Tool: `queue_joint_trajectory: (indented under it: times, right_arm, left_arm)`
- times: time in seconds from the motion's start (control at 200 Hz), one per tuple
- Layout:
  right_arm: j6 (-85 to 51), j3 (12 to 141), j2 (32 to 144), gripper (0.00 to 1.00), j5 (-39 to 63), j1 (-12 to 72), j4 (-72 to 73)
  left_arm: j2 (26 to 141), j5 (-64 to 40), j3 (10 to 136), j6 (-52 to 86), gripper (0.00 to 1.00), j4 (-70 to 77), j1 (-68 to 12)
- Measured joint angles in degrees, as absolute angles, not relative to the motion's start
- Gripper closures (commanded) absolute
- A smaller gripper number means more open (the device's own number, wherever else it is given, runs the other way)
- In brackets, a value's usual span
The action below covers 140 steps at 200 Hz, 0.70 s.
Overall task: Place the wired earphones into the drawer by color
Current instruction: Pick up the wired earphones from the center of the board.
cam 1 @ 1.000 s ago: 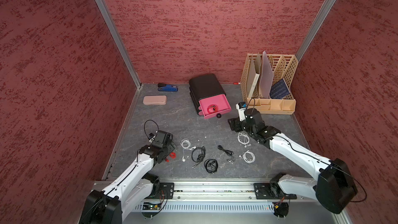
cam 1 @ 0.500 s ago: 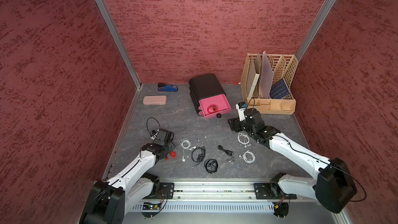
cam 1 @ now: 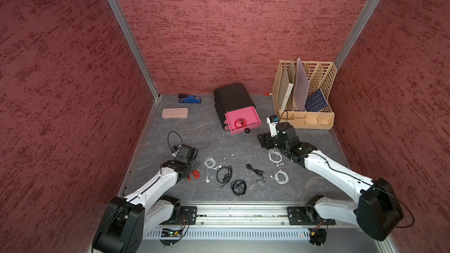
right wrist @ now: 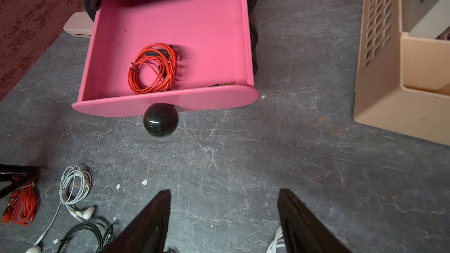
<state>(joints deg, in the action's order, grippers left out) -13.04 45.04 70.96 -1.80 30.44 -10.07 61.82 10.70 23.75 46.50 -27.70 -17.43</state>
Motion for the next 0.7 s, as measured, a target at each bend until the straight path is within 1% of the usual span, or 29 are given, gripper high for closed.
queue_joint_trajectory:
  times: [0.025,0.095,0.23,0.281,0.336,0.381,0.456,0.701]
  right_arm:
    - [-13.04,45.04,70.96,0.26,-1.8,30.44,-10.04]
    - [-13.04,45.04,70.96,0.26,-1.8,30.44,-10.04]
    - [-13.04,45.04,70.96,0.26,-1.8,30.44,-10.04]
    - [-13.04,45.04,70.96,0.26,-1.8,30.44,-10.04]
    - [-13.04,45.04,70.96,0.26,-1.8,30.44,-10.04]
    - [-13.04,45.04,70.96,0.26,-1.8,30.44,-10.04]
    - [-13.04,45.04,70.96,0.26,-1.8,30.44,-10.04]
    - [-13.04,45.04,70.96,0.26,-1.8,30.44,-10.04]
  left_arm:
    - [62.41,10.57,24.03,46.41,0.64,-27.51,-17.43]
    - [63.77,10.33,24.71,45.8,0.72,-27.14,-17.43]
    - [65.69,9.76,25.63,45.25,0.8,-26.52,-17.43]
    - [66.24,9.43,25.85,45.39,0.89,-26.33,-17.43]
    - [66.57,9.28,25.93,45.08,0.92,-26.06,-17.43]
    - [66.67,9.17,26.04,45.15,0.97,-25.98,-17.43]
    - [66.7,8.99,26.17,44.93,1.0,-25.87,-17.43]
    - [65.28,8.56,26.48,44.38,1.0,-25.93,-17.43]
